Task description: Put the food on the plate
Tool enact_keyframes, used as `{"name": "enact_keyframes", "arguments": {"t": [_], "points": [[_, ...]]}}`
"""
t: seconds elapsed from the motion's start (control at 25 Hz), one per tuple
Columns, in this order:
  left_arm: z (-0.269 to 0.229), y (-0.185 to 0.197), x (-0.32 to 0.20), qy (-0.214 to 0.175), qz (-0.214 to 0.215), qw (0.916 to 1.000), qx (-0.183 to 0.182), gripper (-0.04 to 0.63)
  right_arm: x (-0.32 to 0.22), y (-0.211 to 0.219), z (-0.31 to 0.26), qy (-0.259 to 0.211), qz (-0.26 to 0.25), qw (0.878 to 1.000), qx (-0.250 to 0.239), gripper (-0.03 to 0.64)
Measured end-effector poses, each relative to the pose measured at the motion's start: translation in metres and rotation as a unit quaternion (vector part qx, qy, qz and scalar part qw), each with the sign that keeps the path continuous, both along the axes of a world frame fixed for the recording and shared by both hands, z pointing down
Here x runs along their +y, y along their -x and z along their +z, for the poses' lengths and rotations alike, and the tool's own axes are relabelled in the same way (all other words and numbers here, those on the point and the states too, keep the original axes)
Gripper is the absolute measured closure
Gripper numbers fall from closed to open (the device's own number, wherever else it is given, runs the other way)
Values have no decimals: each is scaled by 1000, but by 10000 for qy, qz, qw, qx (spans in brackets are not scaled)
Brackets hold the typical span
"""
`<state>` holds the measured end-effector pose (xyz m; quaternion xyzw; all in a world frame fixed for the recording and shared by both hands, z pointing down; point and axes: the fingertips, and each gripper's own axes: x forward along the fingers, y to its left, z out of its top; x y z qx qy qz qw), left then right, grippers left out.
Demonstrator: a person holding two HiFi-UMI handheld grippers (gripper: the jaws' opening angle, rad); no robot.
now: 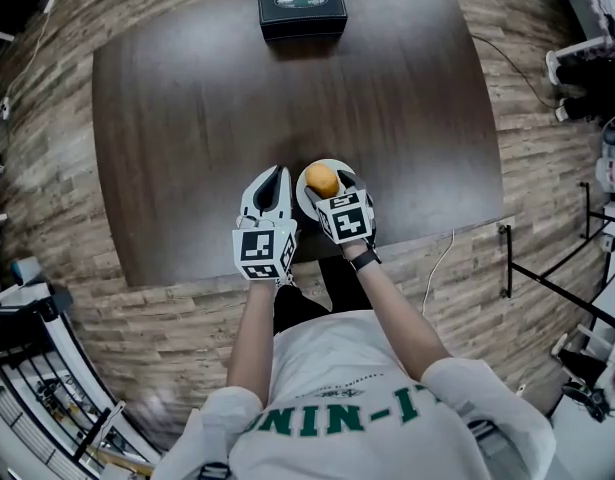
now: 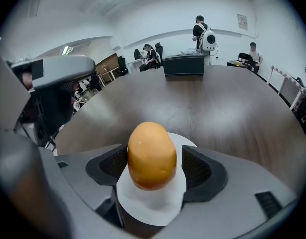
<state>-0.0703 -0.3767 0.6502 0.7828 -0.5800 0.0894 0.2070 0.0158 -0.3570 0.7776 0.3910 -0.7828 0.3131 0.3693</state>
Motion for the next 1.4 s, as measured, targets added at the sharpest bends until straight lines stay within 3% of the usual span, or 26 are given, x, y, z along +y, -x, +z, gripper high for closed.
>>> {"name": "enact_keyframes", "arguments": {"t": [0.24,0.52,1.04,1.4], "points": [[-3,7,3,-19,-16,10000,-19,580,0,0,-3,-90,85,9999,64,134],[-14,13,9,-68,-61,10000,-28,580,-1,-2,-30,-379,118,9992,-6,120],[-76,21,15,-588,-77,9982,-29,580,-11,-13,-131,-1374,458,9879,-554,267],[-134,33,20,-874,-176,9959,-135,580,-12,-17,-221,-2300,612,9669,-924,382]]}}
